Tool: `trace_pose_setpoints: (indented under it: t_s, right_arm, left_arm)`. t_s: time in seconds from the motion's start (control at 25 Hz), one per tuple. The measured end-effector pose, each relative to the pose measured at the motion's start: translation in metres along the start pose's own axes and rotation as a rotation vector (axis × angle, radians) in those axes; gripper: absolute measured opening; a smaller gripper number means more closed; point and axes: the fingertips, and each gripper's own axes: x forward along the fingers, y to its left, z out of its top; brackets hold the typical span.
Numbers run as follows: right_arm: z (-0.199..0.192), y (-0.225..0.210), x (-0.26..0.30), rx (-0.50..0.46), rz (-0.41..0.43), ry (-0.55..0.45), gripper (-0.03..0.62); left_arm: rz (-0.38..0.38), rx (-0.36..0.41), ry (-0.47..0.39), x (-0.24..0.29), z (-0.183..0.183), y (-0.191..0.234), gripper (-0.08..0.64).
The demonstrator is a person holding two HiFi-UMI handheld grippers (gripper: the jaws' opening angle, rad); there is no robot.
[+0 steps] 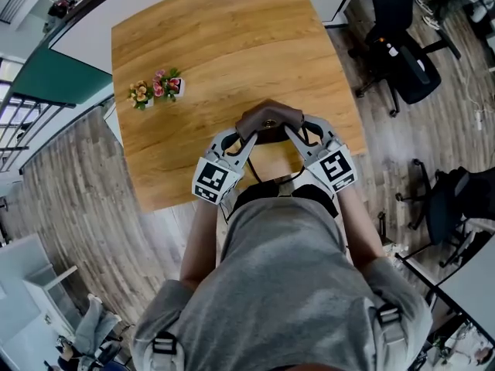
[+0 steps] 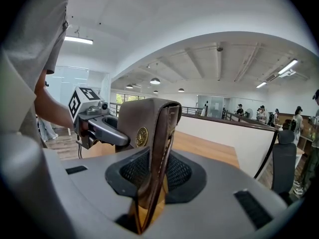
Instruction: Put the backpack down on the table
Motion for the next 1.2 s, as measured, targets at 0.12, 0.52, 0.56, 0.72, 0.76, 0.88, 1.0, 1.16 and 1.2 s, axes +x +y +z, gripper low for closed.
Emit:
trace_pose_setpoints:
  t_s: [0.12, 0.52, 0.56, 0.72, 0.76, 0.88, 1.0, 1.16, 1.2]
  right_arm:
    - [-0.004, 0.0, 0.004, -0.017, -0.002, 0.002, 0.083]
    - [-0.017, 0.001, 0.013, -0.006, -0.019, -0.002, 0.083]
    - [-0.019, 0.002, 0.013, -0.003, -0.02, 0.001, 0.083]
    - [-0.027, 0.005, 0.012, -0.006, -0.02, 0.012, 0.083]
    - [-0.029, 0.005, 0.013, 0.005, -0.023, 0.019, 0.084]
    - [-0.034, 0.006, 0.015, -0.004, -0.021, 0.03, 0.084]
    - [-0.039, 0.004, 0.019, -0.022, -0.017, 0.037, 0.084]
    - [-0.047, 0.001, 0.023, -0.032, -0.026, 0.054, 0.084]
    - [-0.049, 0.001, 0.025, -0.046, -0.026, 0.059, 0.084]
  left_arm:
    - [-0.011, 0.019, 0.013, 0.001, -0.005, 0.003, 0.065]
    - [-0.037, 0.051, 0.068, 0.005, -0.018, 0.007, 0.069]
    - [-0.039, 0.054, 0.073, 0.005, -0.02, 0.007, 0.069]
    - [-0.046, 0.066, 0.093, 0.006, -0.028, 0.003, 0.072]
    - [-0.046, 0.067, 0.097, 0.007, -0.03, 0.003, 0.072]
    - [-0.049, 0.064, 0.106, 0.009, -0.037, 0.003, 0.074]
    - [-0.049, 0.075, 0.114, 0.012, -0.042, 0.005, 0.076]
    - [-0.04, 0.117, 0.13, 0.017, -0.049, 0.006, 0.083]
    - [-0.041, 0.118, 0.136, 0.018, -0.052, 0.006, 0.084]
